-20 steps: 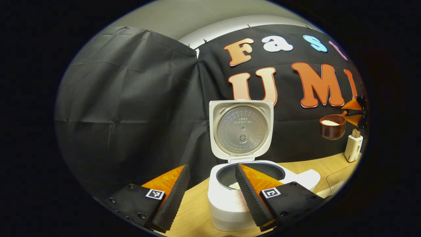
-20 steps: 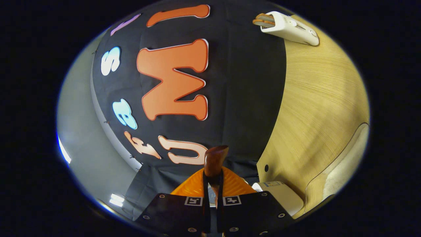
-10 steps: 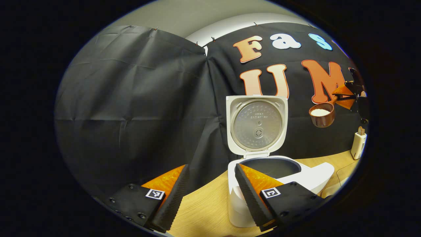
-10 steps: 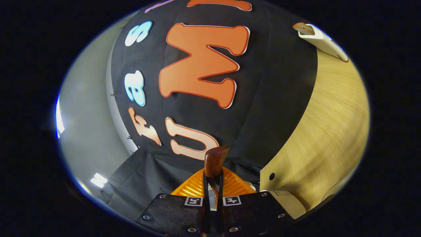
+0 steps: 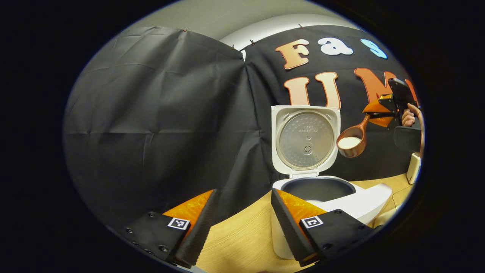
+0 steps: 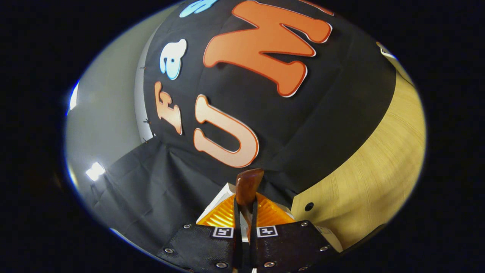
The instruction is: Close the left gripper, press the button to open the rice cooker; take a wooden spoon from the chopstick holder with the right hand, scoop a spoonful of rice and pour it into the rice cooker, then put the wooden spoon back into the chopstick holder.
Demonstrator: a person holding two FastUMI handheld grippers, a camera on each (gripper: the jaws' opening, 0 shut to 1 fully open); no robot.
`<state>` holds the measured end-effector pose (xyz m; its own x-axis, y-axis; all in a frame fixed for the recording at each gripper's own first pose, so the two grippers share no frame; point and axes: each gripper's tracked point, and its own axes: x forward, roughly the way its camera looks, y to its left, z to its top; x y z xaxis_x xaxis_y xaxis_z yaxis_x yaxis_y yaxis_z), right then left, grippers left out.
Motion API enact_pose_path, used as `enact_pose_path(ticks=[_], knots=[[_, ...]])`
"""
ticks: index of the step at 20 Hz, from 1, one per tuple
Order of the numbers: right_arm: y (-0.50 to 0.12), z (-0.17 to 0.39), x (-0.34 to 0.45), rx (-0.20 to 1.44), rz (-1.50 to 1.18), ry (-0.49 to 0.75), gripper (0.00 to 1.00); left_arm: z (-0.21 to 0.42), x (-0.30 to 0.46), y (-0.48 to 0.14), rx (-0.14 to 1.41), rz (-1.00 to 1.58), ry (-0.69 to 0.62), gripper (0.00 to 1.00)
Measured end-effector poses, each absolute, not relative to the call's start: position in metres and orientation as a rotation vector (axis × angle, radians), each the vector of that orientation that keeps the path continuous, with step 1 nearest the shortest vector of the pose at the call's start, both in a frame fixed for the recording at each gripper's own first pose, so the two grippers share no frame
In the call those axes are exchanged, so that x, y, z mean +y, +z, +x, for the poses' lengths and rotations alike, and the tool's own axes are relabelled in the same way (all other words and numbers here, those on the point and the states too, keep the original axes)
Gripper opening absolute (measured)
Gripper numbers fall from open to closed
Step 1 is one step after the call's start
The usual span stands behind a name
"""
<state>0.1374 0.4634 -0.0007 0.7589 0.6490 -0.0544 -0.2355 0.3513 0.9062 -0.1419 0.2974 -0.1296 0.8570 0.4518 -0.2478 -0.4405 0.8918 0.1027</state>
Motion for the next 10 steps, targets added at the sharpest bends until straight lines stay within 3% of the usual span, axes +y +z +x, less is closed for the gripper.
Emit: enact_pose_path(ticks=[2,10], knots=[[-0.007,0.135,0.480,0.444,1.000,0.638,0.07,-0.143,0.298,-0.129,0.269,0.047,0.476,0.92],[-0.010,0.126,0.517,0.297,0.693,0.740,0.07,-0.147,0.295,-0.132,0.286,0.035,0.512,0.91]])
